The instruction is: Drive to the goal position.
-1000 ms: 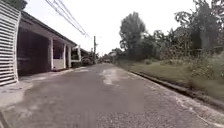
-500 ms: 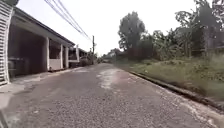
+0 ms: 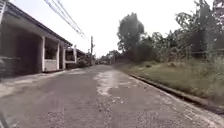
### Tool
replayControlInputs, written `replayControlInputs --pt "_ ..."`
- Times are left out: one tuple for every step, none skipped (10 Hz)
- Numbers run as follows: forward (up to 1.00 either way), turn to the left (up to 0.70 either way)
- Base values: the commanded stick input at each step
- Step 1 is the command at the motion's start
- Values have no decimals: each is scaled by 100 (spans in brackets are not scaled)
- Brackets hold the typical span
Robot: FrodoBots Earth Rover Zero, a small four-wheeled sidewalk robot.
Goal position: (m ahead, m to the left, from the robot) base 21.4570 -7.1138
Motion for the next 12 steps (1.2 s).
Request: replayControlInputs --pt "70 0" --pt "70 0" --pt "70 0" --pt "70 0" --pt "70 0" --pt "70 0" --pt "70 1" --pt "70 4" --pt "70 28" --pt "70 31" --pt "70 34" --pt "70 35"
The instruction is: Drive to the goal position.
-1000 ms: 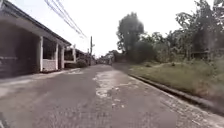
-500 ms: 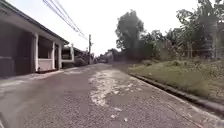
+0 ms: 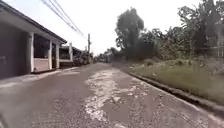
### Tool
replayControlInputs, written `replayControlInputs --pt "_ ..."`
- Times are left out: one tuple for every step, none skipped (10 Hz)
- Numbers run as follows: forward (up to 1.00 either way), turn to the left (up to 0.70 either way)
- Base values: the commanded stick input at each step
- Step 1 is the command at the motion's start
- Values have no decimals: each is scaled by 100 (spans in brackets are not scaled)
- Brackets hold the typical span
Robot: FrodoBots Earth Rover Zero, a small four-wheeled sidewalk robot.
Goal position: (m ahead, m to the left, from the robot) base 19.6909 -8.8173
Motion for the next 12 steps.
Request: replayControlInputs --pt "70 26" --pt "70 0" --pt "70 0" --pt "70 0" --pt "70 0" --pt "70 0" --pt "70 0" --pt "70 0" --pt "70 0" --pt "70 0" --pt "70 0" --pt "70 0"
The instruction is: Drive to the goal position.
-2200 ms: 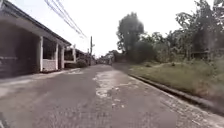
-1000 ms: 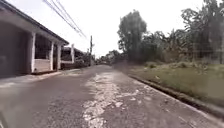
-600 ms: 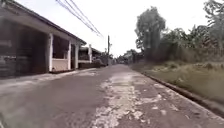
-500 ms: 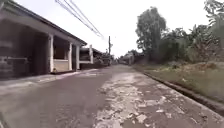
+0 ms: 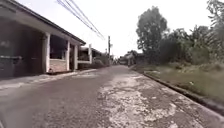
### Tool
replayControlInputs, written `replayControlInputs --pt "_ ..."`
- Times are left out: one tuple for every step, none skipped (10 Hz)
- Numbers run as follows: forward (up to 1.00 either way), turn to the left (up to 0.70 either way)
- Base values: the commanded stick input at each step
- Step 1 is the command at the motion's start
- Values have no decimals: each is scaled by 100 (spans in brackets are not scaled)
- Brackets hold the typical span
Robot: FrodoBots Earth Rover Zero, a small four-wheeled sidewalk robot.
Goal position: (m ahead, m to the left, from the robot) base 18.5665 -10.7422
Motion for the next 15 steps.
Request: replayControlInputs --pt "70 0" --pt "70 0" --pt "70 0" --pt "70 0" --pt "70 0" --pt "70 0" --pt "70 0" --pt "70 0" --pt "70 0" --pt "70 0" --pt "70 0" --pt "70 0" --pt "70 0" --pt "70 0" --pt "70 0"
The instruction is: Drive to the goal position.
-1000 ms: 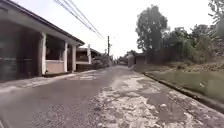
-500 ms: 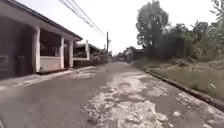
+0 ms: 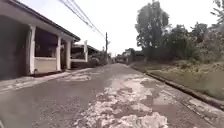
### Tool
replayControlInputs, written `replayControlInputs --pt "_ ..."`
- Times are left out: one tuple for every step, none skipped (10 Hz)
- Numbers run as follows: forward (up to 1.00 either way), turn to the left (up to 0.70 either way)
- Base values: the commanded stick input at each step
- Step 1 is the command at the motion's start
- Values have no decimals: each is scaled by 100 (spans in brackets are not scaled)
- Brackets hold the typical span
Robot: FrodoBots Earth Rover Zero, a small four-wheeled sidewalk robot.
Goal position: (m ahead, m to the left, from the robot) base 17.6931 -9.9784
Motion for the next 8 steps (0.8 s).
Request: replayControlInputs --pt "70 0" --pt "70 0" --pt "70 0" --pt "70 0" --pt "70 0" --pt "70 0" --pt "70 0" --pt "70 0"
